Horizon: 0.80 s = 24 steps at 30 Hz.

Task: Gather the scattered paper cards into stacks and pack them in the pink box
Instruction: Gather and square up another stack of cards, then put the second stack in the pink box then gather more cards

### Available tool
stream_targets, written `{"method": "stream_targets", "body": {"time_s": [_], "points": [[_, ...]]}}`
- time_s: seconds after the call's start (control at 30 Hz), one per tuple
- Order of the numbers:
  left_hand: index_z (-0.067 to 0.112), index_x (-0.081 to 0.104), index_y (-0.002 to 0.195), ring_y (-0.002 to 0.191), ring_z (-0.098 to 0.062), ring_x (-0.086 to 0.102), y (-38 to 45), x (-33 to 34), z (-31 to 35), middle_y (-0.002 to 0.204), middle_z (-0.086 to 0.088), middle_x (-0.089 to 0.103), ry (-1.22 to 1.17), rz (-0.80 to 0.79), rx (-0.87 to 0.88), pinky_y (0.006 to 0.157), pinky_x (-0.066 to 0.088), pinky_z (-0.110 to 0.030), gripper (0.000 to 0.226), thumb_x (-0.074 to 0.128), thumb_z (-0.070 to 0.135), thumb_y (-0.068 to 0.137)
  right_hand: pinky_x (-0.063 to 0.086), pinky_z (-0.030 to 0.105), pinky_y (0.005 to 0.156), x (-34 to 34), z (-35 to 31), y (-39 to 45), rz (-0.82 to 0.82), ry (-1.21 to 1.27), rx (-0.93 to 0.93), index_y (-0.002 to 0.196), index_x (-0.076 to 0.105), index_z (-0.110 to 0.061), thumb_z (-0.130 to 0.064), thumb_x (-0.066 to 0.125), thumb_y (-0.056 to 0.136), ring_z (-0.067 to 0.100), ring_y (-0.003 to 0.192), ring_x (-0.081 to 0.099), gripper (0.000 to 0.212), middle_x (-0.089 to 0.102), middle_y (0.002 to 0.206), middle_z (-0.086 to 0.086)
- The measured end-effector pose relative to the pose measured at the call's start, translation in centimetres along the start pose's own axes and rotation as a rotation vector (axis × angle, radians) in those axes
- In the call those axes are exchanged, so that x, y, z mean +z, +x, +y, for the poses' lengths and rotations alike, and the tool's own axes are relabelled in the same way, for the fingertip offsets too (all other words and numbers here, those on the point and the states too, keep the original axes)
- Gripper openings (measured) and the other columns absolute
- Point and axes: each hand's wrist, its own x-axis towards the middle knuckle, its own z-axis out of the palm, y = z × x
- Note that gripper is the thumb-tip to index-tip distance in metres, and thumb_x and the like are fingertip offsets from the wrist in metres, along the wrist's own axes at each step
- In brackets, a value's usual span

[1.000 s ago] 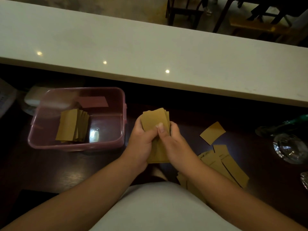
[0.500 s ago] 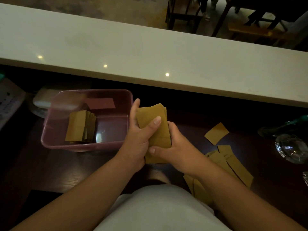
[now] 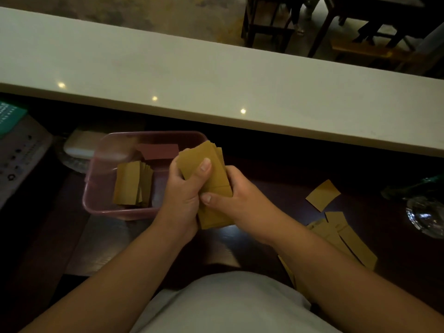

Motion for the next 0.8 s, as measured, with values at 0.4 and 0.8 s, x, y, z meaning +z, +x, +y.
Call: {"method": "stream_targets", "body": {"time_s": [0.4,0.8], "points": [[0.009,0.059,0.124,0.097,-0.032,0.068,1.7,-8.6,6.4,0.11,-0.018,0.068,-0.033,0.05,-0.126,0.073,0.06,-0.044,0.05,0.066,0.03,0.079,0.058,0.045,0.089,7.5,-4.4,7.0,-0.052,0.013,-0.014,0.111,0.059,-0.016,-0.031,0.075,0.08,0.023,0.1,0.069,0.038,0.07,0.107,0.009],[0.02,0.021,0.15,0.137,-0.015,0.032,5.5,-18.0,8.6,0.154,-0.001,0.034,0.993,0.305,0.266,0.105,0.032,-0.033,0.078,0.06,0.045,0.087,0.057,0.053,0.085,11.4,0.5,16.4,0.136,0.019,0.489,0.098,0.051,-0.011,-0.008,0.076,0.079,0.034,0.101,0.066,0.031,0.064,0.111,0.015]]}}
